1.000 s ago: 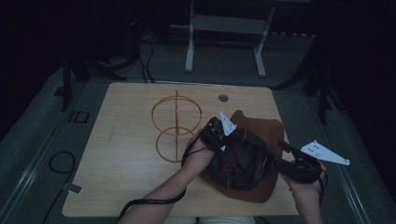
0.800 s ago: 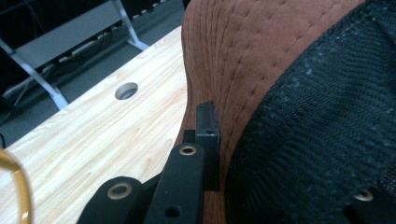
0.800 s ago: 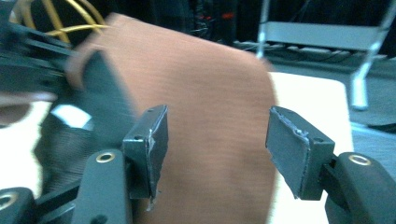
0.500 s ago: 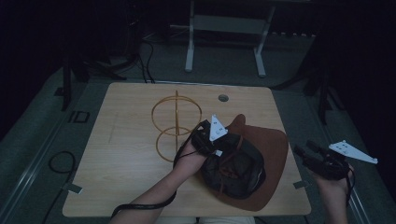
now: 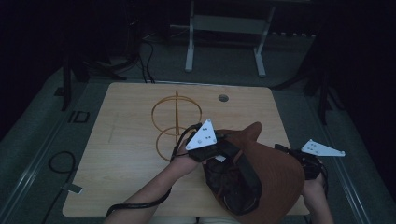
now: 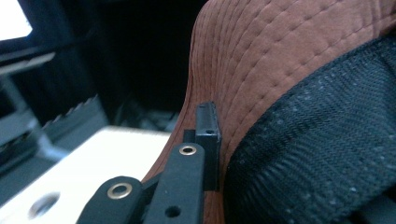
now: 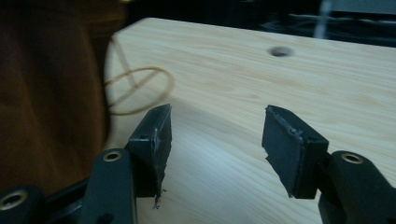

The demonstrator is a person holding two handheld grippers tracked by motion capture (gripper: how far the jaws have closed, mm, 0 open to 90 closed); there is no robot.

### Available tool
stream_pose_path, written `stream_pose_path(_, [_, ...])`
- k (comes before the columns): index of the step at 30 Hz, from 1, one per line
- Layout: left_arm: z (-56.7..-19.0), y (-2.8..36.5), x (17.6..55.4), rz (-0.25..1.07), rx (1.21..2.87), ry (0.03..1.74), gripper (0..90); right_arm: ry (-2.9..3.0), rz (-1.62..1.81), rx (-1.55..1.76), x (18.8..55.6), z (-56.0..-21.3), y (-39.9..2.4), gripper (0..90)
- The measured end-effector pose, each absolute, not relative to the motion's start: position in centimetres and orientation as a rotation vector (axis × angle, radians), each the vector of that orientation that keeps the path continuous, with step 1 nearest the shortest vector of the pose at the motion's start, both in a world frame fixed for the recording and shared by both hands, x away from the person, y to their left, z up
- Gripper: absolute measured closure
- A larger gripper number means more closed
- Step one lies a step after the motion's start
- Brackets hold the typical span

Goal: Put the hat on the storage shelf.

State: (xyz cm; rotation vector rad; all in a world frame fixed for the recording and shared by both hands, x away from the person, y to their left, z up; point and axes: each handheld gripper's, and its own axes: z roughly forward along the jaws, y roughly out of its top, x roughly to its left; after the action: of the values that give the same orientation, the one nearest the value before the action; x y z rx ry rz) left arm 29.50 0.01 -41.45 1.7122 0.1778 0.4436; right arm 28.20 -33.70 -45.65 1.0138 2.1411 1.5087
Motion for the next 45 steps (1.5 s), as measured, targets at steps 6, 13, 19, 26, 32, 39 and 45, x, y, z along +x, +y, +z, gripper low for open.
stream_pose_path(6, [-41.5, -0.7, 29.5, 0.439, 1.725, 0.176, 87.2, 2.184, 1.617, 0.866, 27.1, -44.6, -31.5, 45.5])
stream_pose_path(13, [-42.1, -1.2, 29.5, 0.418, 1.738, 0.208, 87.2, 2.22, 1.733, 0.748, 26.9, -43.9, -29.0, 43.9])
stream_pose_path(19, [-42.2, -2.2, 29.3, 0.403, 1.744, 0.222, 87.2, 2.212, 1.773, 0.745, 27.7, -44.4, -27.7, 40.9])
stream_pose_path(26, [-41.9, -2.7, 29.0, 0.417, 1.742, 0.246, 87.1, 2.187, 1.848, 0.736, 28.5, -44.1, -27.3, 46.9])
stream_pose_path(32, [-42.1, -2.9, 29.0, 0.458, 1.763, 0.269, 86.8, 2.239, 1.884, 0.718, 29.2, -44.0, -27.1, 70.5])
stream_pose_path(39, [-42.3, -2.8, 29.4, 0.419, 1.783, 0.279, 85.9, 2.267, 1.905, 0.738, 29.3, -44.5, -27.1, 86.1])
stream_pose_path(45, [-41.6, -2.2, 29.8, 0.371, 1.787, 0.304, 65.8, 2.269, 1.93, 0.717, 29.0, -44.4, -27.5, 87.8])
